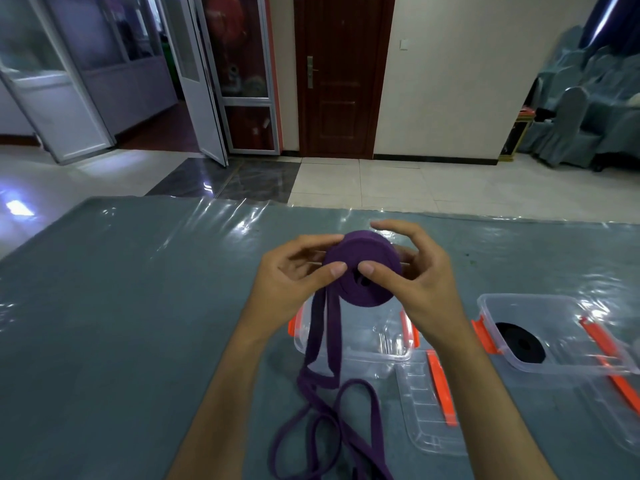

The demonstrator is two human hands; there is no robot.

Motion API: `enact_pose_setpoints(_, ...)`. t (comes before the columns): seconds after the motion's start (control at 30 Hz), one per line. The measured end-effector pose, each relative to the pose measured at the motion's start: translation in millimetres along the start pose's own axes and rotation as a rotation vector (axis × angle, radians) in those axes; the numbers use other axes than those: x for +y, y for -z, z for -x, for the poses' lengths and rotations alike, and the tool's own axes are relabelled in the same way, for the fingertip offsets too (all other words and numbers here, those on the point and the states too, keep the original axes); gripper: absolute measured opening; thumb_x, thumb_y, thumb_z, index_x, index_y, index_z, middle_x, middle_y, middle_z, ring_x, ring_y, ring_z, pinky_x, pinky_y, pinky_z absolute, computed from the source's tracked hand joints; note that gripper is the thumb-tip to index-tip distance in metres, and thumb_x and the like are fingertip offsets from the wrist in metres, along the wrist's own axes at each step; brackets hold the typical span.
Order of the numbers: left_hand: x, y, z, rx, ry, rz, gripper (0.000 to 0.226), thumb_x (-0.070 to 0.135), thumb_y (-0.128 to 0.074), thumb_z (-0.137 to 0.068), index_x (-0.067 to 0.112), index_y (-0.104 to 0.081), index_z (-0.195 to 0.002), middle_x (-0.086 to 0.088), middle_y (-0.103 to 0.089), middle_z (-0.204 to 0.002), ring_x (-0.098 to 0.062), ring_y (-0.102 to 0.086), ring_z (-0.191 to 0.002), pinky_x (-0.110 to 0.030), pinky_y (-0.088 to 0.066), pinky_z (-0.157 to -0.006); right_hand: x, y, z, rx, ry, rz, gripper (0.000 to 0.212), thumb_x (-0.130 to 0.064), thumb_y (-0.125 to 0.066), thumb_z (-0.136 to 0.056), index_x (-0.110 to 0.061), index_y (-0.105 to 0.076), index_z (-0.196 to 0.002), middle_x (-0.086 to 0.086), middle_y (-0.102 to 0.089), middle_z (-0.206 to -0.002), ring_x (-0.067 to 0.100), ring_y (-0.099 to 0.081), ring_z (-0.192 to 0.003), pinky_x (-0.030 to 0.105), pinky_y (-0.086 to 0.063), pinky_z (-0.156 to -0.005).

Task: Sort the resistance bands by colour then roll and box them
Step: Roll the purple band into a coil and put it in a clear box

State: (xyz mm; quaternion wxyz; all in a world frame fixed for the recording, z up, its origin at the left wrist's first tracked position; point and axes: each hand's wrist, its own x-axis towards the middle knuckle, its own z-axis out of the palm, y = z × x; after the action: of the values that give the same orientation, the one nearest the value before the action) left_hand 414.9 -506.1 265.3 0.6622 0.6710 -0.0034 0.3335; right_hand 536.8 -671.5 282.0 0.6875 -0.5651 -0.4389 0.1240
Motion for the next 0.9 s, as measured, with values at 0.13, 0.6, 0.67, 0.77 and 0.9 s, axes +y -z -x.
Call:
enact_pose_setpoints(0.13, 4, 4, -1, -0.002, -0.019, -0.045, 0.040, 0.013, -0.087, -0.085, 0.028, -0.078, -0.122, -0.003, -0.079, -0.119, -0.021, -0.076, -0.112, -0.024, -0.058, -0.096, 0, 0, 0, 0.039, -0.032, -0.027, 0.039, -0.022, -0.088, -0.085, -0.024, -0.062, -0.114, 0.007, -0.080, -0.107, 0.028, -0.079, -0.095, 0.030, -0.064, -0.075)
enact_pose_setpoints(0.6, -1, -2, 6, 0.094, -0.056, -0.120, 0.038, 0.015, -0.087, -0.085, 0.035, -0.078, -0.116, 0.002, -0.078, -0.114, -0.018, -0.075, -0.110, -0.021, -0.057, -0.094, 5, 9, 7, -0.038, -0.137, -0.029, 0.039, -0.021, -0.085, -0.083, -0.022, -0.054, -0.106, 0.010, -0.080, -0.103, 0.031, -0.079, -0.090, 0.034, -0.065, -0.073)
enact_pose_setpoints(0.67, -5, -7, 9, 0.150, -0.057, -0.085, 0.033, 0.018, -0.088, -0.085, 0.034, -0.079, -0.112, 0.001, -0.080, -0.111, -0.019, -0.076, -0.108, -0.022, -0.058, -0.092, 3, 12, 7, -0.065, -0.120, -0.009, 0.044, -0.020, -0.085, -0.084, -0.024, -0.056, -0.116, 0.011, -0.081, -0.102, 0.031, -0.080, -0.088, 0.035, -0.065, -0.073)
enact_pose_setpoints(0.77, -9, -11, 11, 0.104, -0.021, -0.018, 0.028, 0.015, -0.079, -0.092, 0.028, -0.080, -0.117, -0.002, -0.078, -0.119, -0.021, -0.075, -0.113, -0.025, -0.058, -0.095, 3, 13, 8, -0.017, -0.014, 0.043, 0.048, -0.022, -0.087, -0.086, -0.030, -0.065, -0.128, 0.008, -0.079, -0.110, 0.029, -0.078, -0.100, 0.037, -0.066, -0.080)
enact_pose_setpoints(0.9, -5, -8, 7, 0.014, 0.006, -0.044, 0.033, 0.013, -0.079, -0.091, 0.028, -0.079, -0.121, -0.002, -0.077, -0.120, -0.021, -0.074, -0.114, -0.024, -0.057, -0.097, 8, 13, 11, 0.044, -0.052, 0.069, 0.037, -0.022, -0.090, -0.080, -0.021, -0.063, -0.105, 0.004, -0.077, -0.108, 0.025, -0.076, -0.102, 0.036, -0.065, -0.072)
